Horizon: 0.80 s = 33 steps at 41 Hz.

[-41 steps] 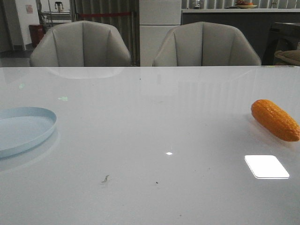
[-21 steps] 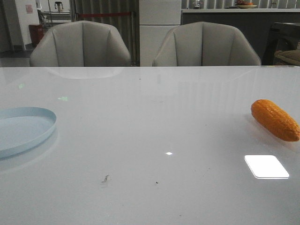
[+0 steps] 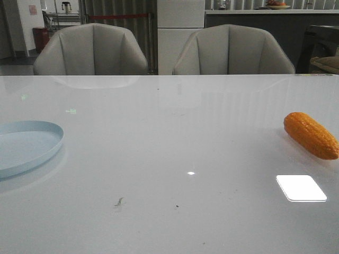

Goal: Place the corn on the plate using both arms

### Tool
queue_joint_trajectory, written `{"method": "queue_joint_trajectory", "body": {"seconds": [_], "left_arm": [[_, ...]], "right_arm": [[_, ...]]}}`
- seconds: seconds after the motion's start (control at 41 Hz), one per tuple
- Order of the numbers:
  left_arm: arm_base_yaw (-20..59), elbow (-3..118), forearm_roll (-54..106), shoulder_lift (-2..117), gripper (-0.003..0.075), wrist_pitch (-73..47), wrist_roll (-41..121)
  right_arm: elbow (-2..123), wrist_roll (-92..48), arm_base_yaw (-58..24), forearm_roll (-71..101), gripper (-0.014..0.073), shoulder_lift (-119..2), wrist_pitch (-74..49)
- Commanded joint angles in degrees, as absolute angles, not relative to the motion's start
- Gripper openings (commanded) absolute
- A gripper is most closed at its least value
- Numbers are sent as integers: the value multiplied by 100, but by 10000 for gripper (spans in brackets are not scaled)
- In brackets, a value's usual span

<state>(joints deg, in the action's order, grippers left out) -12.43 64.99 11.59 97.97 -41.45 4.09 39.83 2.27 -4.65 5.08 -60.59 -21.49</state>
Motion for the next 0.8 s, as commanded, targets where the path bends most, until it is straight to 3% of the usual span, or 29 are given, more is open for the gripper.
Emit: {"method": "queue_joint_trajectory", "body": {"seconds": [0.0,0.268,0.78], "left_arm": [[-1260,7308,1336,10058,455,-4498,521],[-1260,8404,1377,10935,455,-4736,604],[-1249,8479,1389,11385,454,-4906,1060]], "right_arm": [[4183,178,-427,464,510,-5976,-1851],[4183,178,-427,464,510,-5976,-1851],[4183,178,-427,464,510,-5976,-1847]]}}
